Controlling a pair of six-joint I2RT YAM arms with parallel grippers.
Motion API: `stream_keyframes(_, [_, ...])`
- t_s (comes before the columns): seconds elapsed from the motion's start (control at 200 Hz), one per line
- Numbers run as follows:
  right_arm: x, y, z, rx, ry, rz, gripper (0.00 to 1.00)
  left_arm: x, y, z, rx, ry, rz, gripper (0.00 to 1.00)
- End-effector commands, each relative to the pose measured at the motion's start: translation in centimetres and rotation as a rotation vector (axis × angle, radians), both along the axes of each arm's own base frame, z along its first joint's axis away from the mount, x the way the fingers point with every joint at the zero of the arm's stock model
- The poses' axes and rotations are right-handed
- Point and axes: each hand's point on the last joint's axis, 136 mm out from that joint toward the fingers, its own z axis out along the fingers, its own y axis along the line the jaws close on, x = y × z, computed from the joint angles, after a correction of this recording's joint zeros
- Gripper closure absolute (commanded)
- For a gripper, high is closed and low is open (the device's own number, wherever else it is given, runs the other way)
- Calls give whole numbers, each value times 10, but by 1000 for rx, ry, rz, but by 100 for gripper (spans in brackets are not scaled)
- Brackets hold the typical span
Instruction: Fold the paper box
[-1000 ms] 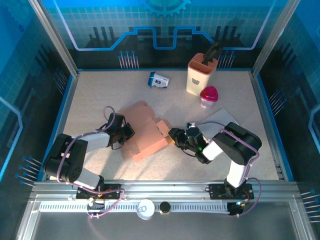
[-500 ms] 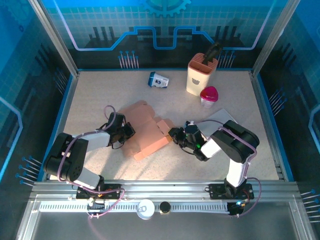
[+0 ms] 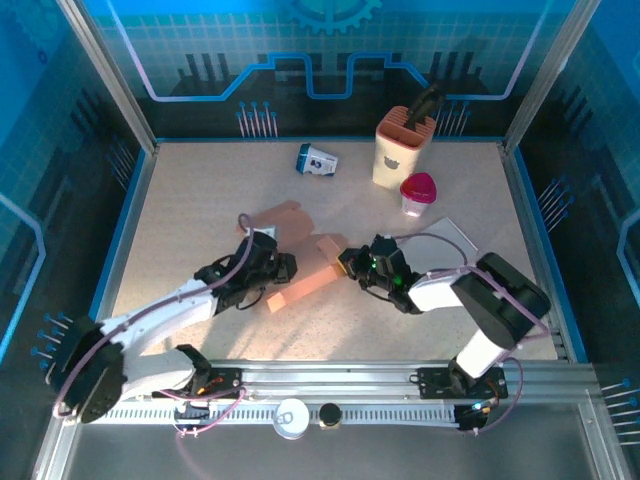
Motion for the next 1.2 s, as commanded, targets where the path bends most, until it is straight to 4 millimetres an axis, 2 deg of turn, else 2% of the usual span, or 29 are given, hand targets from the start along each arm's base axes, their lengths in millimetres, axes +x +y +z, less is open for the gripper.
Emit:
stream_keyframes(0.0, [2, -19, 17, -93, 91, -55, 100, -19, 24, -5, 240, -62, -5, 66])
stream_keyframes(0.155, [-2, -44, 43, -162, 147, -97, 100, -34, 4, 14, 322, -204, -110, 65])
stream_keyframes(0.315, [6, -54, 63, -158, 174, -94, 100, -48, -37, 49, 451, -457, -255, 62])
stream_keyframes(0.38, [9, -58, 69, -158, 179, -102, 100, -54, -53, 53, 509, -519, -319, 60])
stream_keyframes(0.44, [9, -61, 73, -159, 184, -108, 100, -57, -62, 47, 546, -530, -361, 59])
stream_keyframes(0.575, [10, -65, 80, -147, 190, -105, 100, -45, -59, 29, 694, -535, -335, 53])
stream_keyframes(0.78, [9, -71, 79, -134, 200, -98, 100, -19, -46, 40, 804, -585, -249, 46])
stream_keyframes(0.845, [8, -72, 76, -125, 208, -97, 100, -16, -49, 41, 817, -590, -273, 45])
stream_keyframes(1.01, [9, -74, 77, -114, 209, -99, 100, -15, -57, 29, 886, -572, -360, 55])
stream_keyframes(1.055, [9, -74, 78, -112, 206, -96, 100, -15, -59, 25, 900, -566, -377, 61])
stream_keyframes(1.146, [9, -73, 81, -110, 204, -93, 100, -14, -62, 24, 918, -561, -394, 81])
stream_keyframes(1.196, [10, -72, 82, -107, 203, -91, 100, -13, -63, 26, 928, -561, -396, 87])
